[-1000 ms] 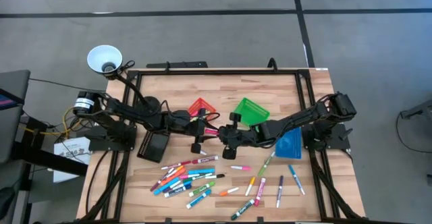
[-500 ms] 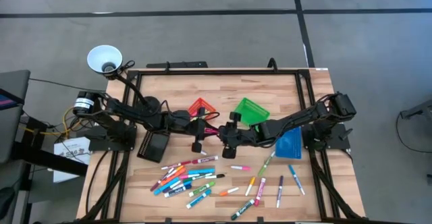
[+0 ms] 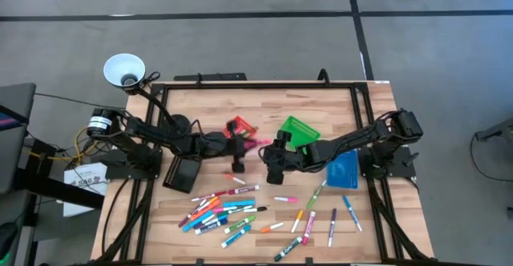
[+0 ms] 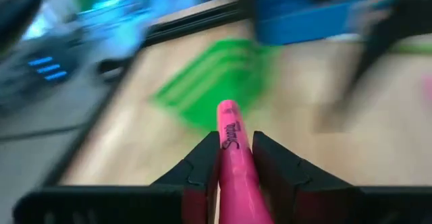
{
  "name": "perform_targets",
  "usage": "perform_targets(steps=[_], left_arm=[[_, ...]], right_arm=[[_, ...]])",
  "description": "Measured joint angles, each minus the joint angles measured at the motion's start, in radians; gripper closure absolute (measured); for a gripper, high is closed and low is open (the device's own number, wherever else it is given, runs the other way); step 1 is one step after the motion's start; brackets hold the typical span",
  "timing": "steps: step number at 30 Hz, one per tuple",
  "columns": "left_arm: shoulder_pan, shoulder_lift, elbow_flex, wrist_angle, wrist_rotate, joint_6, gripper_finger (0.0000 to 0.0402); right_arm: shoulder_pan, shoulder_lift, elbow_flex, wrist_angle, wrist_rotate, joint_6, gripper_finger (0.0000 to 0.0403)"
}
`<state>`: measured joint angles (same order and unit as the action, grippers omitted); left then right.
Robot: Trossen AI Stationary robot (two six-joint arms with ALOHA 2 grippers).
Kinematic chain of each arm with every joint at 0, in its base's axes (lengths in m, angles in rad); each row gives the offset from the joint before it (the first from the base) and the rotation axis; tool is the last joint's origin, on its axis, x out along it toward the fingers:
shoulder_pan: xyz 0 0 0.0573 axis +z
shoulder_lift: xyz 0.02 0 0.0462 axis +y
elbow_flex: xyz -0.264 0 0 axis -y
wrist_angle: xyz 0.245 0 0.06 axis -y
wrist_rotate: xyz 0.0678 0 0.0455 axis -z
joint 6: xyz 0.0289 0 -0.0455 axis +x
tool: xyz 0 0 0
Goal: Pick & Place Markers
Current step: Put the pink highlighter pen into the orange bin
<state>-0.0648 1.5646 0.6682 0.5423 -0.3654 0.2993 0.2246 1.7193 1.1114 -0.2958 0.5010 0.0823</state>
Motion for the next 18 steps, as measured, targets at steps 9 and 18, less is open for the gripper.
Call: perform_targets(steps=[9,18], left_arm=[[0.005,0.0,0.0,-0.161,-0.488,-0.057,0.0324],[-0.013,-0.001,-0.002,-0.288,-0.338,-0.308,0.0324]], right_arm=[[0.001,0.0,0.0,-0.028,-0.007,0.051,0.018],[0.002,0.0,0.0,-0.028,-0.008,0.051,0.0182]])
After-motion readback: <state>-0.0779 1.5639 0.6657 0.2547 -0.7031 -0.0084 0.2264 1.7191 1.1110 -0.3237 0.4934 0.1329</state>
